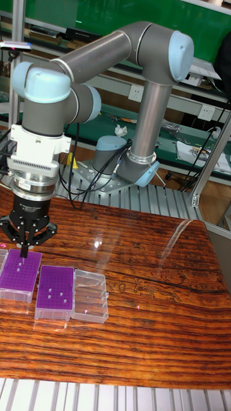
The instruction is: Transfer all small pipette tips from one holder to another
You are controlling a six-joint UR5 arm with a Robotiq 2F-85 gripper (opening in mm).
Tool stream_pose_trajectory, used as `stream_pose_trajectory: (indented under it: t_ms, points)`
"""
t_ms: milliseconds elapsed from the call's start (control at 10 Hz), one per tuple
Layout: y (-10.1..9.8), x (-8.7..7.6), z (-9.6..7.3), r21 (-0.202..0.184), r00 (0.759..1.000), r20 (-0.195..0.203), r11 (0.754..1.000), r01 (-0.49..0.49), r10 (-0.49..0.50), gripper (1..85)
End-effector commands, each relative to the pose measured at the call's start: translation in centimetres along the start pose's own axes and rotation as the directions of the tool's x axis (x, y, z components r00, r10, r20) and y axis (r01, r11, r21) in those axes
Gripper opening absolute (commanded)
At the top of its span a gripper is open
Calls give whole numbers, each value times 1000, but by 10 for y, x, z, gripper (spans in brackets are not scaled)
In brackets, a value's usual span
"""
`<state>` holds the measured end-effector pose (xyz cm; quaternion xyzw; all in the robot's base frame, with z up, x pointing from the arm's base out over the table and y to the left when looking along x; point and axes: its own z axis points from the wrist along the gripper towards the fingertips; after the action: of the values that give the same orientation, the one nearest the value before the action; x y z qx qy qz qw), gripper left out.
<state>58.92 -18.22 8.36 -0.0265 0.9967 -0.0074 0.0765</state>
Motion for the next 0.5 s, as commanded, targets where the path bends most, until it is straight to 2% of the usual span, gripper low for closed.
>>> stream_pose_trajectory:
  t_ms: [0, 400]
  points:
    - [-2, 4, 9, -11, 1000, 21, 1000, -7, 8, 10]
    - [1, 9, 10, 0, 1000, 22, 1000, -20, 20, 10]
